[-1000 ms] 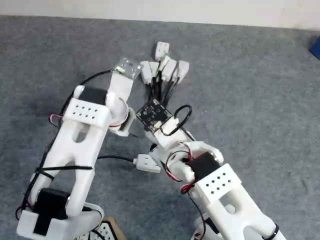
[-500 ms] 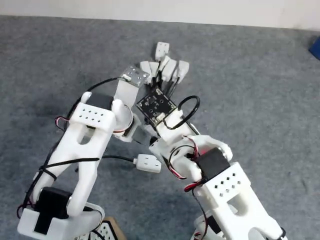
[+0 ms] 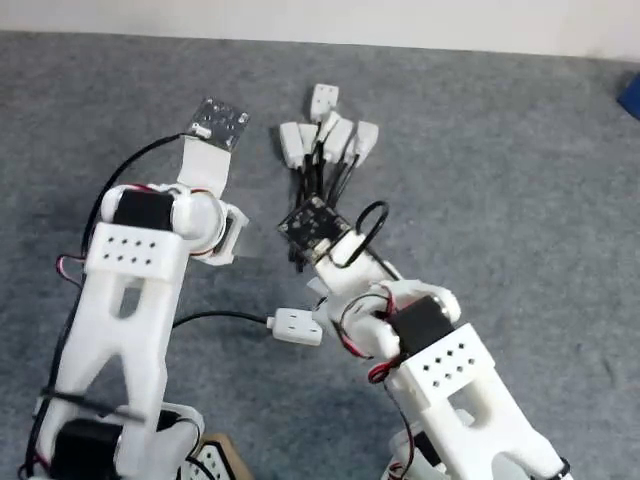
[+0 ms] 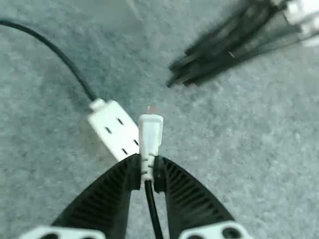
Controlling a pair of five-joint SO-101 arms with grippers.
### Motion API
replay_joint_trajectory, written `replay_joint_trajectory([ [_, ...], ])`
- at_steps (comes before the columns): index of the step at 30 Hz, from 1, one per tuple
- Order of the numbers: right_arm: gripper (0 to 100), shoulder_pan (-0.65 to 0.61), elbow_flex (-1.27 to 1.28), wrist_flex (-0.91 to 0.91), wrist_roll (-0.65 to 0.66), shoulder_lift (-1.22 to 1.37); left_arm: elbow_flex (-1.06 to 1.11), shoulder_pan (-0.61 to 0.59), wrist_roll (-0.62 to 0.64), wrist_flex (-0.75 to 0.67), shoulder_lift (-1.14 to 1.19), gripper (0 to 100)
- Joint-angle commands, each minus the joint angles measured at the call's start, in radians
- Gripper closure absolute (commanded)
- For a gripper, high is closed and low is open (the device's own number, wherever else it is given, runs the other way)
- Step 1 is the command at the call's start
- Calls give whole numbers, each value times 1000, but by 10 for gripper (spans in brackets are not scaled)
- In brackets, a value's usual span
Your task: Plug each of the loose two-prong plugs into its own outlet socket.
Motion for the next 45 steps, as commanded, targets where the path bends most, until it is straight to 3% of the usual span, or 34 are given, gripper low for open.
replay_joint_trajectory([
  [1, 992, -70, -25, -22, -32, -24, -2, 79, 5, 12, -54, 639],
  [11, 992, -79, -62, -21, -61, -24, 240, 208, 31, -117, -54, 639],
  [36, 992, -79, -62, -13, -61, -22, 332, 278, 26, -193, -53, 639],
  [38, 992, -77, -54, -13, -61, -22, 331, 236, 25, -196, -61, 639],
  [42, 992, -33, -61, -13, -97, -10, 303, 4, 32, -245, -56, 639],
  [45, 993, -12, -102, -12, -199, 85, 334, -111, 146, -322, -53, 639],
])
